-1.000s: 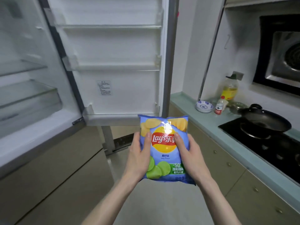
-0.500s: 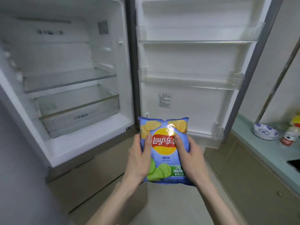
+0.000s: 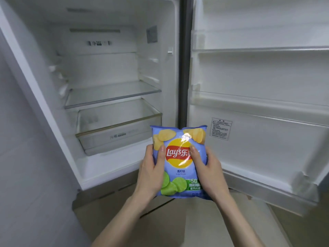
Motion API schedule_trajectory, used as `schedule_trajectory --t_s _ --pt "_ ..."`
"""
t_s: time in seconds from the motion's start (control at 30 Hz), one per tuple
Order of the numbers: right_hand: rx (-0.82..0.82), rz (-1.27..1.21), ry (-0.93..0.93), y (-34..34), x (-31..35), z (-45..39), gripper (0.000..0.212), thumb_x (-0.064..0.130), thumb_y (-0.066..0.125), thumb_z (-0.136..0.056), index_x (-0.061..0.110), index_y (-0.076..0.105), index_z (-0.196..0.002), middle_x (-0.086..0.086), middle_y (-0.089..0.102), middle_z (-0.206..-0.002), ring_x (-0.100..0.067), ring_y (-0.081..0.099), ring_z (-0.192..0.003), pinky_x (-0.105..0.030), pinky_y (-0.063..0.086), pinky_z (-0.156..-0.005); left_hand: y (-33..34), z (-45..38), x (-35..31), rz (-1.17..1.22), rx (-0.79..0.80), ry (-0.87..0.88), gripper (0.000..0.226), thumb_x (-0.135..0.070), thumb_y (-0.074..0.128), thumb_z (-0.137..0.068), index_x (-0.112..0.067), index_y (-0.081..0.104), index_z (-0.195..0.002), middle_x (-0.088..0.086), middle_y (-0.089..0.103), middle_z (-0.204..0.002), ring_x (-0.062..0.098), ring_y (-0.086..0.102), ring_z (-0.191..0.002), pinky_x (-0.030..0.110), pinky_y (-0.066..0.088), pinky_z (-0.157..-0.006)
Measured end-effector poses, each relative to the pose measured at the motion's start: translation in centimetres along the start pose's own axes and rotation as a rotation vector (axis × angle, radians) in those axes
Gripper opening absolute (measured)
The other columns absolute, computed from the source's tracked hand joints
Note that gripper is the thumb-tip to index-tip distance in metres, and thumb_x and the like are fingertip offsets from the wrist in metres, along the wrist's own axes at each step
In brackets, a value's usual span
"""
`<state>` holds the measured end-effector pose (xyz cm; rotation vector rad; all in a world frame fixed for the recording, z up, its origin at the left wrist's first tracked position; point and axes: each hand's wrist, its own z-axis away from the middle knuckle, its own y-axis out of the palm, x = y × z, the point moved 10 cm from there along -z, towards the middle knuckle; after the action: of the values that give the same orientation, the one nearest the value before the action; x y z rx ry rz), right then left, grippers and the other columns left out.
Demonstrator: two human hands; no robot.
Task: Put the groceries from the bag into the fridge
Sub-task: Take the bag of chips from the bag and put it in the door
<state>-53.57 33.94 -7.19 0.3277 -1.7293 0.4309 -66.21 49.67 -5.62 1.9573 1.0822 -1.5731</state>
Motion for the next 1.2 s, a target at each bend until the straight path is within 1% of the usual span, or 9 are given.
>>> schedule_trajectory --t_s 0.13,0.37,0.47,0.53,0.67,0.87,1.0,1.1,1.2 --pt "0.030 0.015 -0.008 -0.4 -0.8 -3.8 0.034 0.063 0.062 -0.093 0.034 0.068 -0.109 0.012 0.079 -0.099 -0.008 0.076 -0.091 -0.048 0.061 -0.087 2.3 -2.9 1.3 0.088 0.038 -0.041 0.035 -0.058 0.049 -0.098 -0.028 0.061 -0.111 -0.010 0.077 -0.104 0.010 0.074 -0.096 0.044 0.062 -0.086" --pt "-0.003 0.012 -0.022 -3.9 -2.8 -7.4 0.038 0.064 0.062 -0.087 0.036 0.065 -0.112 0.019 0.078 -0.102 -0.002 0.075 -0.092 -0.040 0.061 -0.087 7.9 -6.4 4.3 0.195 0.084 -0.068 0.036 -0.063 0.057 -0.094 -0.029 0.058 -0.106 0.007 0.076 -0.104 0.028 0.074 -0.102 0.059 0.058 -0.090" --pt "-0.050 0.019 -0.048 -6.2 -3.0 -8.4 0.044 0.064 0.061 -0.086 0.037 0.065 -0.120 0.024 0.076 -0.106 0.001 0.073 -0.097 -0.036 0.060 -0.090 10.8 -7.2 4.3 0.209 0.147 -0.054 0.027 -0.057 0.056 -0.096 -0.032 0.057 -0.107 0.007 0.076 -0.106 0.029 0.074 -0.103 0.059 0.058 -0.089" --pt "-0.073 0.029 -0.072 -7.7 -2.9 -9.2 0.046 0.062 0.061 -0.088 0.036 0.064 -0.126 0.021 0.076 -0.112 -0.001 0.073 -0.103 -0.038 0.058 -0.094 12.4 -7.8 3.8 0.204 0.177 -0.031 0.031 -0.057 0.057 -0.095 -0.030 0.056 -0.111 0.005 0.075 -0.110 0.029 0.072 -0.106 0.059 0.057 -0.092" --pt "-0.118 0.044 -0.091 -10.1 -3.2 -10.6 0.042 0.061 0.062 -0.090 0.038 0.062 -0.124 0.019 0.076 -0.113 -0.002 0.072 -0.105 -0.043 0.058 -0.096 15.2 -9.5 3.3 0.198 0.222 -0.008 0.028 -0.045 0.061 -0.093 -0.028 0.058 -0.116 0.000 0.074 -0.114 0.023 0.071 -0.109 0.055 0.056 -0.096" --pt "-0.181 -0.069 -0.070 -12.0 -4.6 -11.4 0.046 0.056 0.063 -0.089 0.034 0.061 -0.129 0.017 0.075 -0.118 -0.003 0.072 -0.109 -0.039 0.058 -0.098 17.4 -11.2 3.2 0.178 0.225 0.017 0.041 -0.031 0.061 -0.090 -0.015 0.054 -0.127 0.003 0.070 -0.122 0.018 0.069 -0.112 0.046 0.055 -0.102" --pt "-0.173 -0.079 -0.070 -11.7 -5.8 -11.5 0.031 0.041 0.064 -0.099 0.033 0.061 -0.128 0.014 0.075 -0.121 -0.006 0.071 -0.112 -0.039 0.058 -0.099 18.3 -11.8 4.4 0.147 0.241 -0.014 0.042 -0.031 0.060 -0.089 -0.016 0.053 -0.129 0.001 0.071 -0.119 0.020 0.069 -0.113 0.050 0.054 -0.102" --pt "-0.154 -0.028 -0.045 -11.6 -7.0 -11.7 0.031 0.049 0.066 -0.096 0.039 0.061 -0.125 0.015 0.074 -0.122 -0.006 0.070 -0.114 -0.044 0.056 -0.102 18.6 -12.1 5.6 0.118 0.259 -0.039 0.045 -0.037 0.060 -0.087 -0.020 0.054 -0.128 -0.002 0.072 -0.118 0.020 0.068 -0.114 0.053 0.053 -0.103" --pt "-0.113 0.015 -0.021 -11.1 -7.9 -12.0 0.039 0.050 0.067 -0.096 0.034 0.061 -0.131 0.014 0.072 -0.127 -0.006 0.068 -0.118 -0.044 0.054 -0.105 18.5 -12.3 6.5 0.040 0.252 -0.052 0.040 -0.049 0.057 -0.084 -0.030 0.057 -0.120 -0.006 0.073 -0.109 0.019 0.070 -0.108 0.054 0.055 -0.098"
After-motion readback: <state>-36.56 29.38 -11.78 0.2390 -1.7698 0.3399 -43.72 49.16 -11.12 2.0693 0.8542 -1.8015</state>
